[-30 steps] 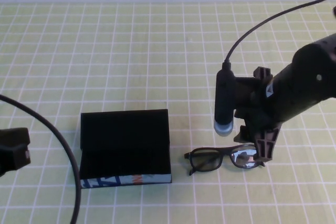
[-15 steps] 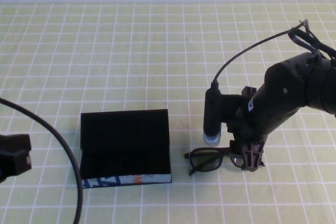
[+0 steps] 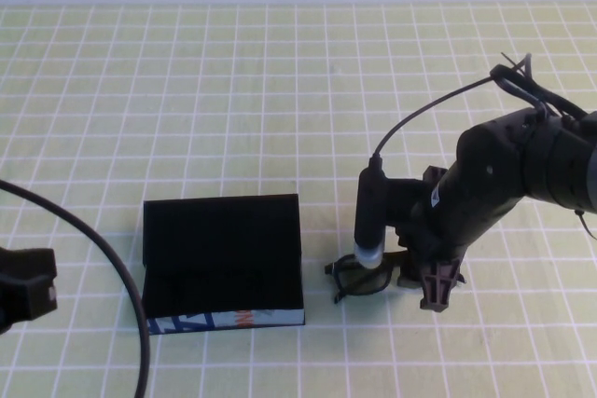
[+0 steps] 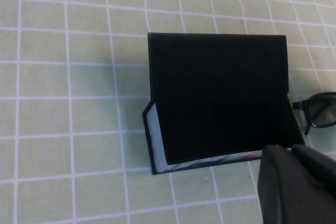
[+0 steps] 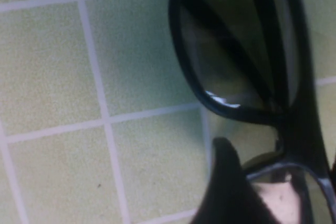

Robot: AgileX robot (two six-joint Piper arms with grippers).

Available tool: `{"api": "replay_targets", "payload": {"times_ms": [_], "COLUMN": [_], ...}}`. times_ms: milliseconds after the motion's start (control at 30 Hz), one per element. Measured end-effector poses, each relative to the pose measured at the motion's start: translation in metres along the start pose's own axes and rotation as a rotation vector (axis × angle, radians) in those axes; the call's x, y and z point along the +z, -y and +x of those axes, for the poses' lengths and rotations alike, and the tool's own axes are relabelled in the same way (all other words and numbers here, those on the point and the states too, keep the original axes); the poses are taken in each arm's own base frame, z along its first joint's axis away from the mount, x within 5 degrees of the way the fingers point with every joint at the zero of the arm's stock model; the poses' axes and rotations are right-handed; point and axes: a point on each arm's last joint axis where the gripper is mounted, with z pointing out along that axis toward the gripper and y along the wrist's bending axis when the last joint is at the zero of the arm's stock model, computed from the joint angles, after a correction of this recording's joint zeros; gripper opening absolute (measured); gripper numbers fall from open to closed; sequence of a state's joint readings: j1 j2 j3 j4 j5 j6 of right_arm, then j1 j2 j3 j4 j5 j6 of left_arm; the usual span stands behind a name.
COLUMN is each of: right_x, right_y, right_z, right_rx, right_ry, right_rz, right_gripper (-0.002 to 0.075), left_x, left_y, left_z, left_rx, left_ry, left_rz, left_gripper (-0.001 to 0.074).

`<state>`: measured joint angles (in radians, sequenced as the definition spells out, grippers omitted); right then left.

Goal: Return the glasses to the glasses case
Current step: Pick up the glasses from the table, then place the glasses in the glasses case

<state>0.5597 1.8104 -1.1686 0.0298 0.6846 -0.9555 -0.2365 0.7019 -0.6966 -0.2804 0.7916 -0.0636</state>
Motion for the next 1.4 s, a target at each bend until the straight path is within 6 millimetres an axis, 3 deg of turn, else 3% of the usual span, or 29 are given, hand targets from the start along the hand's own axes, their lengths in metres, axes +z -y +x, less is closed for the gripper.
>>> {"api": "replay_targets", "payload": {"times_ms": [133,333,533,700,967,1167,1267,1400], "right_x": [0.003,0.004,0.001,-0.013,-0.053,-0.073,-0.071,-0.051], "right_y": [-0.001,-0.002,-0.002,0.006,0.009,-0.017,-0.026,-0.034], "right_z": [0.000,0.000,-0.001,-0.012,-0.062,-0.110,-0.129,-0.150], "right_rx": [0.012,0.021,0.019,0.037,-0.005,-0.128,-0.172,-0.208], "right_ry": [0.001,-0.001,-0.012,0.017,0.195,0.287,0.311,0.308], "right_rz": [-0.013,-0.028,-0.047,-0.064,-0.114,-0.115,-0.125,-0.151], "right_gripper": [0.0288,0.0062,0.0058,0.0058,0.0057,0.0057,0.0057,0.0056], "left_x": [0.000,0.000,0.000,0.000,0.000,0.000,0.000,0.000], "left_y": [0.000,0.000,0.000,0.000,0.000,0.000,0.000,0.000], "left_z": [0.000,0.000,0.000,0.001,0.001,0.001,0.001,0.001], "left_rx": [0.000,0.000,0.000,0.002,0.002,0.002,0.002,0.003], "left_ry": [0.000,0.000,-0.002,-0.009,-0.012,-0.014,-0.015,-0.015], "left_rz": [0.000,0.000,0.000,-0.002,-0.002,-0.002,-0.002,-0.002], "left_gripper": [-0.0003,-0.0003,-0.0003,-0.0003,-0.0003,-0.0003,-0.0003,-0.0003]}}
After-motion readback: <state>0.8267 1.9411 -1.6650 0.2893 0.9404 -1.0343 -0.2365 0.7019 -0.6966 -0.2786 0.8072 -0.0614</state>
